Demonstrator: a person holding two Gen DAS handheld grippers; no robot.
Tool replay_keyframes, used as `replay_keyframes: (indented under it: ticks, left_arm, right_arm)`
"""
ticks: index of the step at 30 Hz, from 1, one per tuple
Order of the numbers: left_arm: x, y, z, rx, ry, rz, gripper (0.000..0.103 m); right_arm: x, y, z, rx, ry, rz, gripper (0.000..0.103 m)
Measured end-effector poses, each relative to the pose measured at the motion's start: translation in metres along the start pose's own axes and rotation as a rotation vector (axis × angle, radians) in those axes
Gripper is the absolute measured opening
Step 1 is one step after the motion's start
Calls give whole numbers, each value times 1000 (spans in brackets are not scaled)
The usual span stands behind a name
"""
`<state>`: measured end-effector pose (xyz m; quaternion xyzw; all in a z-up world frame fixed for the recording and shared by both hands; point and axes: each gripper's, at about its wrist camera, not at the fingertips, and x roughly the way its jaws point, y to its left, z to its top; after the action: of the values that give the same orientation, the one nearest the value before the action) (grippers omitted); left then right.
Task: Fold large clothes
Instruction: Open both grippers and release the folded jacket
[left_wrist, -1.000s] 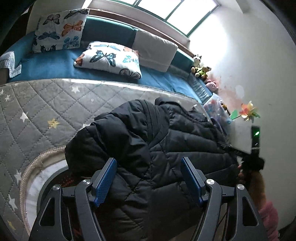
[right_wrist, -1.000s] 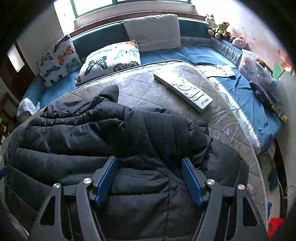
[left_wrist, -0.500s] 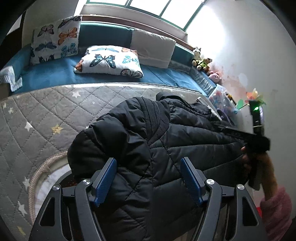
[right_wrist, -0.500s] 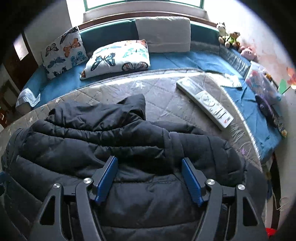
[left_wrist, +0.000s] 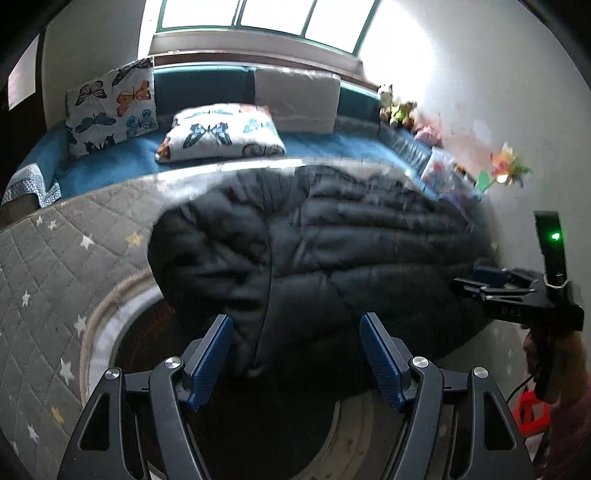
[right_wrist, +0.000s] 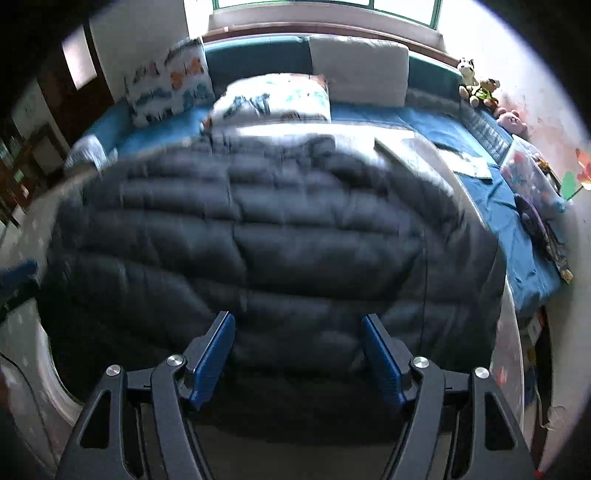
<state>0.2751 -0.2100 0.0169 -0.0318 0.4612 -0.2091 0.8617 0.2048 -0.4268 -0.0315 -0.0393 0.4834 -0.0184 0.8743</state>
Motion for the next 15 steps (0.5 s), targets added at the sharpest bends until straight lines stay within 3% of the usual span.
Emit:
replay_keyframes:
  ticks: [5,9,15]
  left_arm:
    - [-3,-11,-21,63,0,88,75]
    - [-39,-17,-39,31,-68,44,75]
    - [-78,-33,-75,59,-87,94,76]
  right_arm:
    - [-16,8,-7,-15,-9,-43,77]
    - [-50,14,-20,-3,-92,-33,77]
    - [-78,27,-62,58,-170,53,77]
